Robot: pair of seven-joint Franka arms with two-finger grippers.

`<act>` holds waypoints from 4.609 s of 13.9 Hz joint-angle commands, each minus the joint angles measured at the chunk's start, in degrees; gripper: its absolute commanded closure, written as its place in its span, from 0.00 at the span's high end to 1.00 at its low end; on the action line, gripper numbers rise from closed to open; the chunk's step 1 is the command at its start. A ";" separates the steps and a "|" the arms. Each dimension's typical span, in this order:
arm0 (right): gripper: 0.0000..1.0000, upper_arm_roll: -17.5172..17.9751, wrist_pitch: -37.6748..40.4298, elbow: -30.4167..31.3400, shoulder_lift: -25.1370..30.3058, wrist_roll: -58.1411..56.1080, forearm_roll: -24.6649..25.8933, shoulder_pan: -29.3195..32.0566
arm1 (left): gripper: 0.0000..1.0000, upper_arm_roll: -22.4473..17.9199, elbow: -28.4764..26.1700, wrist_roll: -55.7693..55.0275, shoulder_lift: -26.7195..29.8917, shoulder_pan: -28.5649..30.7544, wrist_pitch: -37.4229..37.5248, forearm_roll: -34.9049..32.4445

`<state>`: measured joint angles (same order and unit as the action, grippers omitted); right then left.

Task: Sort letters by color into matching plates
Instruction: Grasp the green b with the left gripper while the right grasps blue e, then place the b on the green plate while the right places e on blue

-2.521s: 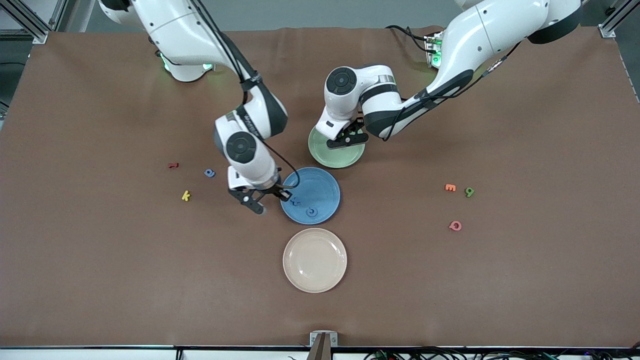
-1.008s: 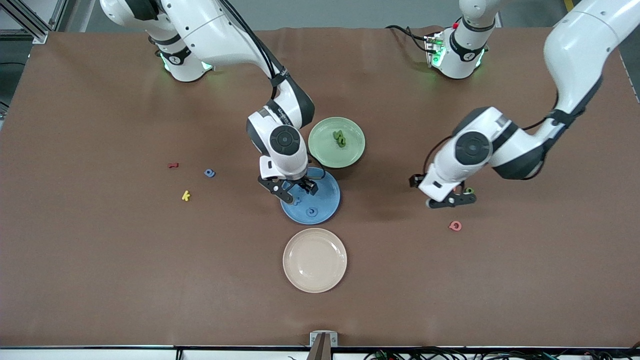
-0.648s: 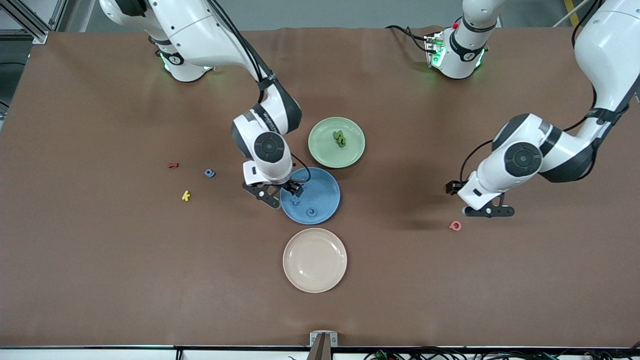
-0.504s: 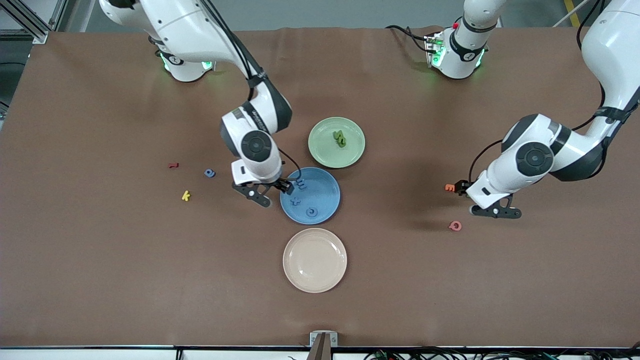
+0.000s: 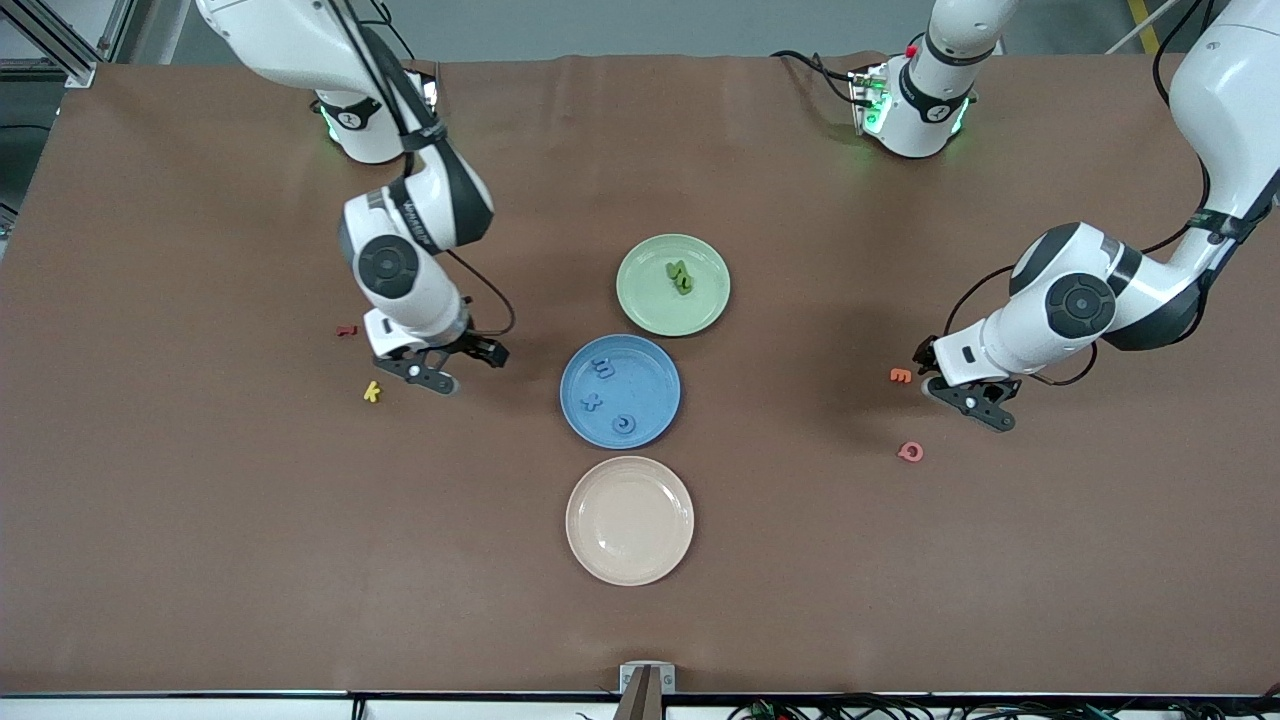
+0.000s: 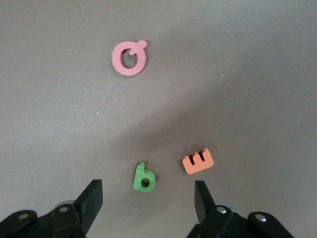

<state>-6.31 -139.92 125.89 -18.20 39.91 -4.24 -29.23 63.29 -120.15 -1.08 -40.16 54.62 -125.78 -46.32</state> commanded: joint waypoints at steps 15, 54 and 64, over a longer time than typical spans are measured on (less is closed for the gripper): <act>1.00 1.30 -13.27 12.09 1.59 -17.94 0.72 9.28 | 0.53 -4.58 -3.25 0.73 0.52 0.75 -4.29 -2.45; 0.00 1.56 2.02 -13.72 -6.75 14.21 -1.64 -7.23 | 0.00 6.74 -2.03 -17.18 -0.27 -1.70 0.95 -5.91; 0.00 1.56 6.33 -41.34 -26.09 35.05 -3.32 -15.50 | 0.00 8.69 2.29 -50.47 -0.71 -25.50 7.39 1.32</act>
<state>-4.24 -135.52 89.47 -41.36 72.45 -6.75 -43.71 72.14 -118.46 -46.73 -41.65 31.85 -119.46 -46.59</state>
